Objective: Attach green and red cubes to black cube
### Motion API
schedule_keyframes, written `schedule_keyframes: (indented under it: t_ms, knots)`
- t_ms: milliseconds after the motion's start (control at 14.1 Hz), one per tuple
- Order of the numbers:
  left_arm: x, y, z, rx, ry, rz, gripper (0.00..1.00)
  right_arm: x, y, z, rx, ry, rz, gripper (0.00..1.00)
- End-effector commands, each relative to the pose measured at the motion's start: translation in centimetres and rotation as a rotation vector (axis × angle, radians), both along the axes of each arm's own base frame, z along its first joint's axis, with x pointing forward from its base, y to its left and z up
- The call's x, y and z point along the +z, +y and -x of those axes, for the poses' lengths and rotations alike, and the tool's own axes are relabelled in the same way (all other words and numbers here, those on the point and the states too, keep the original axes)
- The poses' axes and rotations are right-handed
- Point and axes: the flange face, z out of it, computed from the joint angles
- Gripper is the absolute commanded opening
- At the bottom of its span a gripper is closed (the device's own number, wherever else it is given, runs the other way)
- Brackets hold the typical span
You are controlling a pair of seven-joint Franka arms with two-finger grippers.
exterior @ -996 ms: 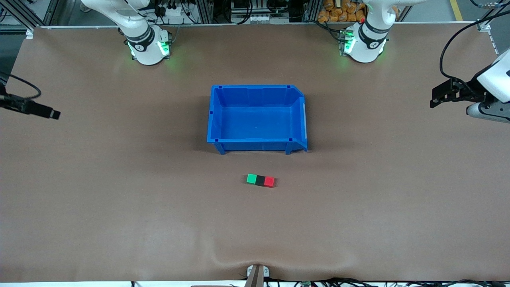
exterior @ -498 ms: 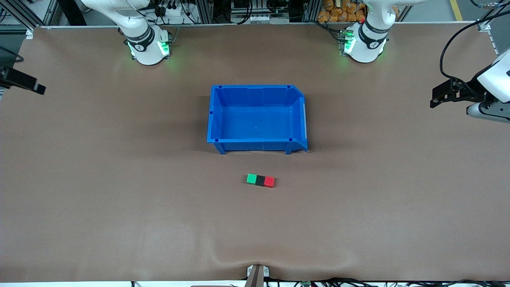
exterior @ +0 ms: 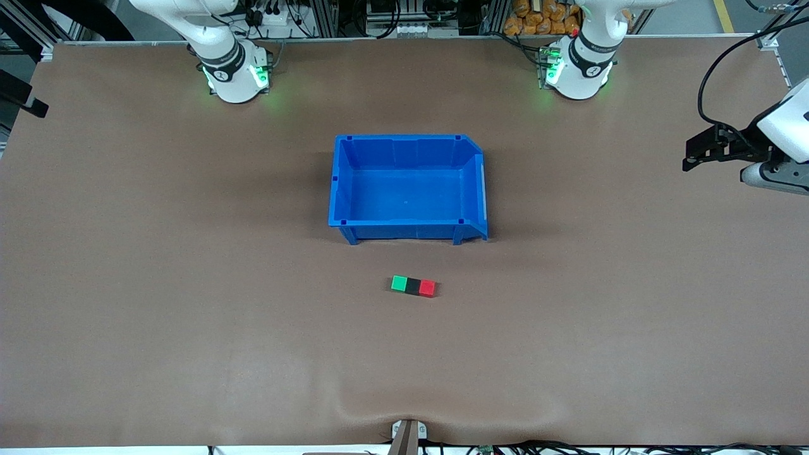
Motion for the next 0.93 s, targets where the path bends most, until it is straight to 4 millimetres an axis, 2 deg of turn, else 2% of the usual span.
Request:
schedule_keyframes:
  t_ms: [0,854]
  knots:
    - [0.7,0.3,0.3,-0.014,-0.009,-0.009,1.0,0.7,0.3,1.5,0.018,-0.032,0.035,1.0]
    - [0.6,0.5,0.2,-0.006,-0.01,-0.012,1.0,-0.6,1.1,1.2,0.124,-0.008,0.067,1.0]
